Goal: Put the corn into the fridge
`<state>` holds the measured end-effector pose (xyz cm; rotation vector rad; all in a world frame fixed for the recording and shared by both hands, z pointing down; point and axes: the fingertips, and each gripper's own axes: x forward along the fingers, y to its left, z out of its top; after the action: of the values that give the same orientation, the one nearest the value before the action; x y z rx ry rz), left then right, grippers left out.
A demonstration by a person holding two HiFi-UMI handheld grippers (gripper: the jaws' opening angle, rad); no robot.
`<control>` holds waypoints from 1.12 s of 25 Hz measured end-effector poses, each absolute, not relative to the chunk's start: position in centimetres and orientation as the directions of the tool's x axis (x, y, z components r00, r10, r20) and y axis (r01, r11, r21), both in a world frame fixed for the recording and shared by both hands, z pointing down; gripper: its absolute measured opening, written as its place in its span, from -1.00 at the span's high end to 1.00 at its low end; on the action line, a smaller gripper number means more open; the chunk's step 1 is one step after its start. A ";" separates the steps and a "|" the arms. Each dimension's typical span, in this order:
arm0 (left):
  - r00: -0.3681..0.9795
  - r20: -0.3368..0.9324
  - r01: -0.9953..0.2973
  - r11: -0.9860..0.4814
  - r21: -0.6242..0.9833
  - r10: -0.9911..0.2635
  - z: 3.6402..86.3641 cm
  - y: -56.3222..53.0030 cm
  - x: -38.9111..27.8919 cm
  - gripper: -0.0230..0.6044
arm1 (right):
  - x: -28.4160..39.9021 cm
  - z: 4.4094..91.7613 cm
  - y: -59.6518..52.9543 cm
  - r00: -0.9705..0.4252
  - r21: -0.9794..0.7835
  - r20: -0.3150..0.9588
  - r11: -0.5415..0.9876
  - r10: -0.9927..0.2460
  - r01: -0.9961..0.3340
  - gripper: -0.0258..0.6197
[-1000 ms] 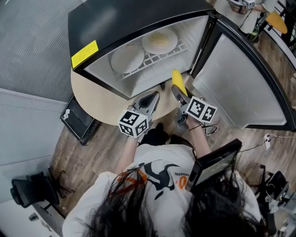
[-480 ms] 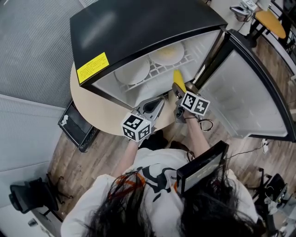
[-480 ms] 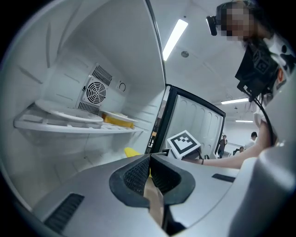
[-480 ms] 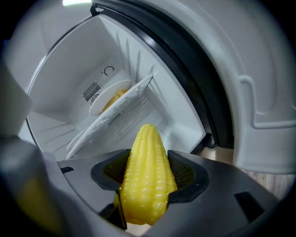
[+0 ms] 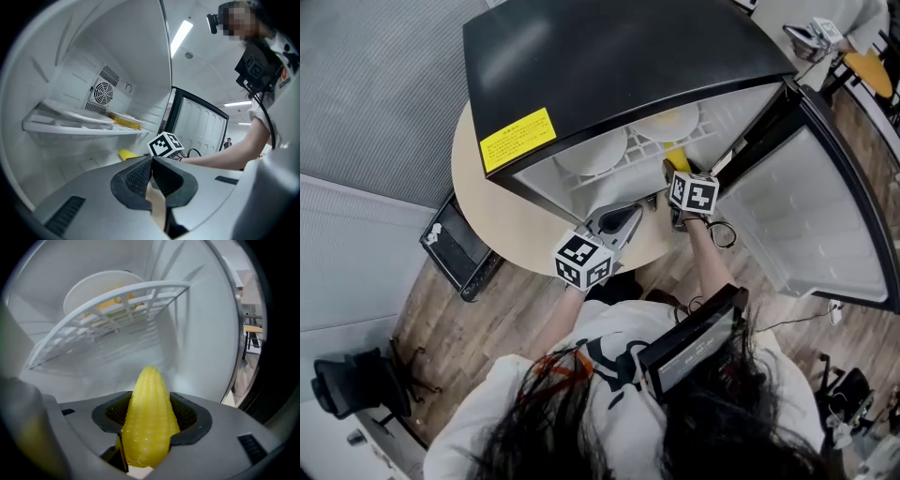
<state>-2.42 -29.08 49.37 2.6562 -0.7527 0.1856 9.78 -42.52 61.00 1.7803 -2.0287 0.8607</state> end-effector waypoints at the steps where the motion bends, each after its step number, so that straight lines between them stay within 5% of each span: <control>1: 0.848 0.223 -0.529 -0.788 0.316 -0.480 49.3 -29.1 -2.5 0.89 | 9.7 61.3 -43.0 -0.176 -0.202 0.597 0.065 -0.782 -0.977 0.14; 14: 0.838 0.248 -0.543 -0.782 0.306 -0.486 49.8 -29.1 -3.4 0.89 | 10.5 62.6 -47.0 -0.146 -0.022 0.610 0.167 -0.778 -0.986 0.14; 28: 0.829 0.251 -0.558 -0.772 0.304 -0.500 49.8 -29.0 -2.7 0.89 | 9.8 60.5 -43.9 -0.229 -0.165 0.543 0.165 -0.808 -0.972 0.01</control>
<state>-2.73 -28.96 49.80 2.6426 -0.7940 0.2204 9.84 -43.93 60.50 1.7004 -2.1185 0.6973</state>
